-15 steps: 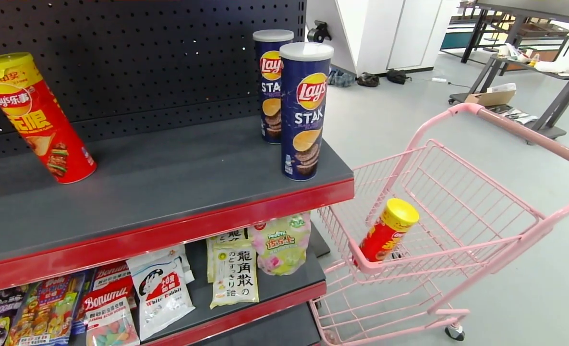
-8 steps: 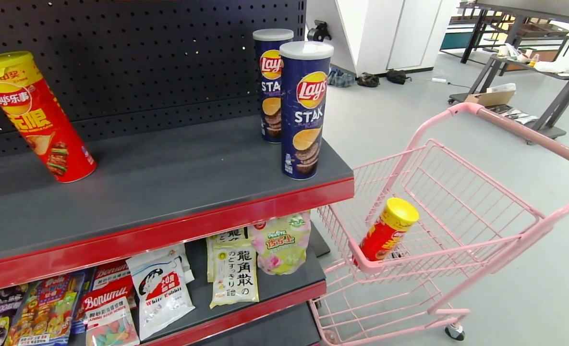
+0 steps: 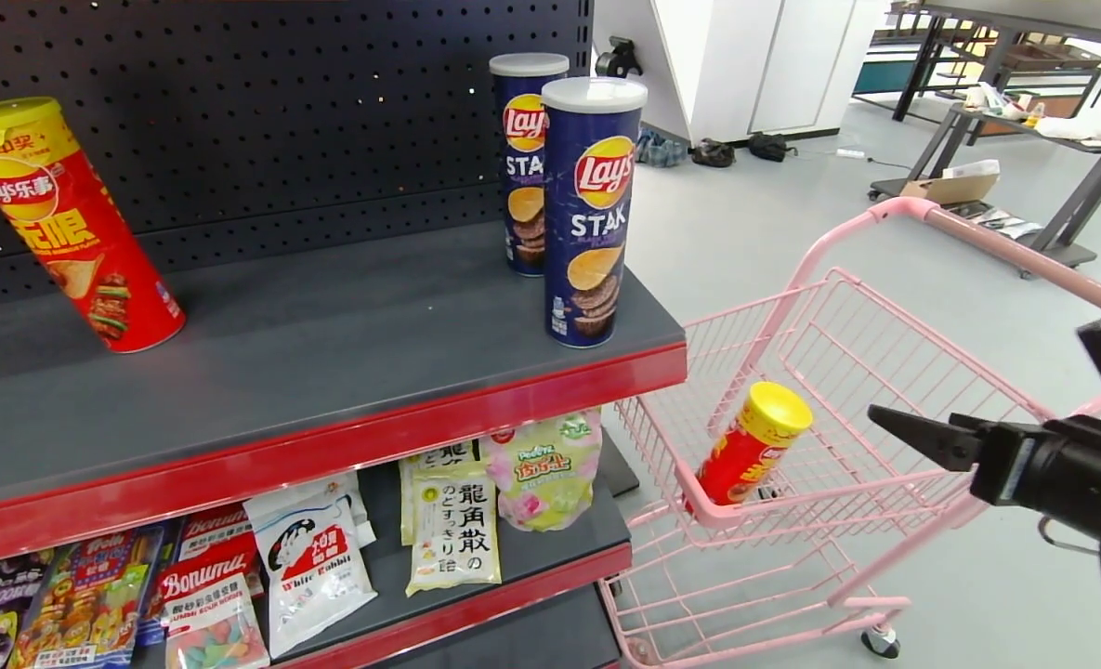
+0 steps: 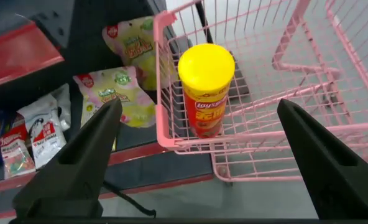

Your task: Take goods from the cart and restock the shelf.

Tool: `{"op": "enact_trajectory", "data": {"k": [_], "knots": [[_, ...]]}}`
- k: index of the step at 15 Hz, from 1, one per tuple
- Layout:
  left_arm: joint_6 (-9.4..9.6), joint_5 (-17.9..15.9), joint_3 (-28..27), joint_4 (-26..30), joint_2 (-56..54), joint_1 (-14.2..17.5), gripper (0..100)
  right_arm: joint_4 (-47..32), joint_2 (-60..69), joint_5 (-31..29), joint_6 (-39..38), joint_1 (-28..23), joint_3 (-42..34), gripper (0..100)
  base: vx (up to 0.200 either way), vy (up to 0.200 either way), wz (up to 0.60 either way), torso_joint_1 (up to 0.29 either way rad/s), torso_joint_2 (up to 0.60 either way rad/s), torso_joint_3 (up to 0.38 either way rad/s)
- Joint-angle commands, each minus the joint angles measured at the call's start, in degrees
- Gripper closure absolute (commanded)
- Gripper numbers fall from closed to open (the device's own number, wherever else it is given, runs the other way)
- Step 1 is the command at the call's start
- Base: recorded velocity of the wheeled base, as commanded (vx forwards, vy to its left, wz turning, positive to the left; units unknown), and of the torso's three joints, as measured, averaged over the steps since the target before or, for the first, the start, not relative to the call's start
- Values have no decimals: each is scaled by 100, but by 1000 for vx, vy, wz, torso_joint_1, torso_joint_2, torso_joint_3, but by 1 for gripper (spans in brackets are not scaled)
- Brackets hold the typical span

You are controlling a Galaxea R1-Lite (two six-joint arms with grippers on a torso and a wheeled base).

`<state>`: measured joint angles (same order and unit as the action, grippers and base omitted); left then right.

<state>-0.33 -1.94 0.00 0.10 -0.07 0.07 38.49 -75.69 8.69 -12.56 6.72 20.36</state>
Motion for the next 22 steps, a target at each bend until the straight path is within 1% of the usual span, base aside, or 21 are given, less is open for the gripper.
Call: {"op": "enact_trajectory", "data": {"k": [1, 3, 4, 8, 9, 12, 18, 22], "knots": [[-2, 0, 0, -1, 7, 1, 0, 599, -1404, 19, -36, 84, -41, 0, 0, 0, 0, 0, 0, 0], [-2, 0, 0, -1, 7, 1, 0, 678, -1677, 27, -36, 93, 12, 0, 0, 0, 0, 0, 0, 0], [-2, 0, 0, -1, 7, 1, 0, 818, -1993, 27, -54, 93, 170, 0, 0, 0, 0, 0, 0, 0], [-2, 0, 0, -1, 7, 1, 0, 1161, -2547, 27, -168, 102, 364, 0, 0, 0, 0, 0, 0, 0], [-2, 0, 0, -1, 7, 1, 0, 1161, -2635, 27, -168, 225, 425, 0, 0, 0, 0, 0, 0, 0], [-2, 0, 0, -1, 7, 1, 0, 1232, -2951, 27, -177, 321, 583, 0, 0, 0, 0, 0, 0, 0], [7, 0, 0, -1, 7, 1, 0, 1258, -3514, 27, -177, 383, 961, 0, 0, 0, 0, 0, 0, 0], [-2, 0, 0, -1, 7, 1, 0, 1627, -3874, 27, -159, 462, 1075, 0, 0, 0, 0, 0, 0, 0]]}}
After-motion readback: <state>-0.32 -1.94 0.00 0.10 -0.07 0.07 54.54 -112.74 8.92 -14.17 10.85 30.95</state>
